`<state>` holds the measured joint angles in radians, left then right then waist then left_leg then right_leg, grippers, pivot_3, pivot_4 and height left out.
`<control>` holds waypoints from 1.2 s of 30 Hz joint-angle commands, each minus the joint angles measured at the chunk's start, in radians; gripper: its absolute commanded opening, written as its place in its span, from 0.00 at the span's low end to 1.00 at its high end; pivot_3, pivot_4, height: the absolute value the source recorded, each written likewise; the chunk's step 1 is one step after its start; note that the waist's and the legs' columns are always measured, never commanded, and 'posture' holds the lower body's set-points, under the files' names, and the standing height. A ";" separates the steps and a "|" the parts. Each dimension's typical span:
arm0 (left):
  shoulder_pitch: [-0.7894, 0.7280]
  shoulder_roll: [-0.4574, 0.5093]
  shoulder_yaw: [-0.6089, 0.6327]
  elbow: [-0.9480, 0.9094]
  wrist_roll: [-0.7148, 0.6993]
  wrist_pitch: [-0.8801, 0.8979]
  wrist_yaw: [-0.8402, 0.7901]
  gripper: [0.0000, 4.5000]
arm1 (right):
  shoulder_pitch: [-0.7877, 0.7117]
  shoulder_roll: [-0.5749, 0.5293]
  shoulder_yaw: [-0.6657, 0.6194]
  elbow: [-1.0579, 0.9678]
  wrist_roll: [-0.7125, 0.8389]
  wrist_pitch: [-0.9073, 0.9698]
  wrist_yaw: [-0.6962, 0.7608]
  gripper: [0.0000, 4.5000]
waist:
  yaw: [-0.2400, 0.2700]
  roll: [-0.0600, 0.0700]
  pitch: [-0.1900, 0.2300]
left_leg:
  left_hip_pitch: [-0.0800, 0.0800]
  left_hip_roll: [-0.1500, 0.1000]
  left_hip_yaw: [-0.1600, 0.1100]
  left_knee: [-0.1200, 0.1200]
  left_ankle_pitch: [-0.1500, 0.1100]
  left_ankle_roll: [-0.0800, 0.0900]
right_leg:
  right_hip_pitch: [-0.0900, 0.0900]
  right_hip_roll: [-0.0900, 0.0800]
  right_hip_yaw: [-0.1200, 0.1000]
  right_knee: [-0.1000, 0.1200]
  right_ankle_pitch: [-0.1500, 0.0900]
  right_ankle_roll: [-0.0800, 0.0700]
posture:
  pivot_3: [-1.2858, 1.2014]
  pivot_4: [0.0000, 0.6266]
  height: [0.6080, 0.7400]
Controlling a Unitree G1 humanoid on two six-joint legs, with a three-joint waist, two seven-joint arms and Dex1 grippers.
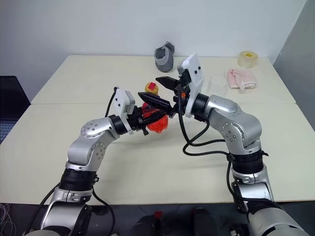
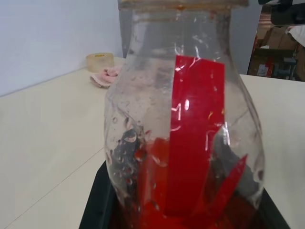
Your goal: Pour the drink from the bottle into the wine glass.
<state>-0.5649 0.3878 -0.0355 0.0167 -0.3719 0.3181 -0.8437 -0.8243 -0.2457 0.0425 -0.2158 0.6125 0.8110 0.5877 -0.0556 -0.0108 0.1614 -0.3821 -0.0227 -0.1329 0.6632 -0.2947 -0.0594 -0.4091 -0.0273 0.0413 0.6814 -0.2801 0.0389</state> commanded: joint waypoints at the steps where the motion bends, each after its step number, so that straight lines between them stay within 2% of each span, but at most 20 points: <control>1: -0.021 -0.003 0.009 -0.033 -0.007 -0.024 -0.002 0.32 | -0.030 0.015 0.000 -0.004 -0.006 -0.036 -0.003 0.95 | 0.000 0.000 0.000 | 0.000 0.000 0.000 0.000 0.000 0.000 | 0.000 0.000 0.000 0.000 0.000 0.000 | 0.52 0.24 1.00; 5: -0.018 -0.003 0.008 -0.037 -0.007 -0.023 -0.001 0.32 | -0.032 0.021 0.014 0.011 -0.023 -0.061 0.005 0.95 | -0.001 0.000 0.000 | 0.000 0.000 0.000 0.000 0.000 0.000 | 0.000 0.000 0.000 0.000 0.000 0.000 | 0.52 0.24 1.00; 8: -0.019 -0.004 0.008 -0.035 -0.007 -0.024 0.000 0.32 | -0.032 0.022 0.019 0.013 -0.029 -0.070 0.008 0.83 | -0.001 0.000 0.000 | 0.000 0.000 0.000 0.000 0.000 0.000 | 0.000 0.000 0.000 0.000 0.000 0.000 | 0.52 0.24 1.00; 16: -0.013 -0.007 0.006 -0.044 -0.009 -0.022 0.002 0.32 | -0.028 0.014 0.029 0.013 -0.044 -0.081 0.025 0.16 | -0.001 0.000 0.000 | 0.000 0.000 0.000 0.000 0.000 0.000 | 0.000 0.000 0.000 0.000 0.000 0.000 | 0.52 0.24 1.00; 18: -0.013 -0.007 0.006 -0.041 -0.009 -0.022 0.002 0.32 | -0.029 0.013 0.031 0.014 -0.048 -0.084 0.026 0.02 | -0.001 0.000 0.000 | 0.000 0.000 0.000 0.000 0.000 0.000 | 0.000 0.000 0.000 0.000 0.000 0.000 | 0.52 0.24 1.00; 36: -0.019 -0.012 0.007 -0.034 -0.010 -0.018 0.006 0.32 | -0.053 -0.001 0.019 0.041 -0.072 -0.100 0.025 0.01 | -0.001 0.000 0.000 | 0.000 0.000 0.000 0.000 0.000 0.000 | 0.000 0.000 0.000 0.000 0.000 0.000 | 0.52 0.24 1.00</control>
<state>-0.5600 0.3834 -0.0361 0.0167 -0.3712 0.3212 -0.8373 -0.8512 -0.2386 0.0720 -0.1767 0.5462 0.7247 0.6099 -0.0563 -0.0108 0.1614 -0.3820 -0.0228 -0.1328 0.6632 -0.2947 -0.0594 -0.4091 -0.0272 0.0413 0.6815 -0.2801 0.0389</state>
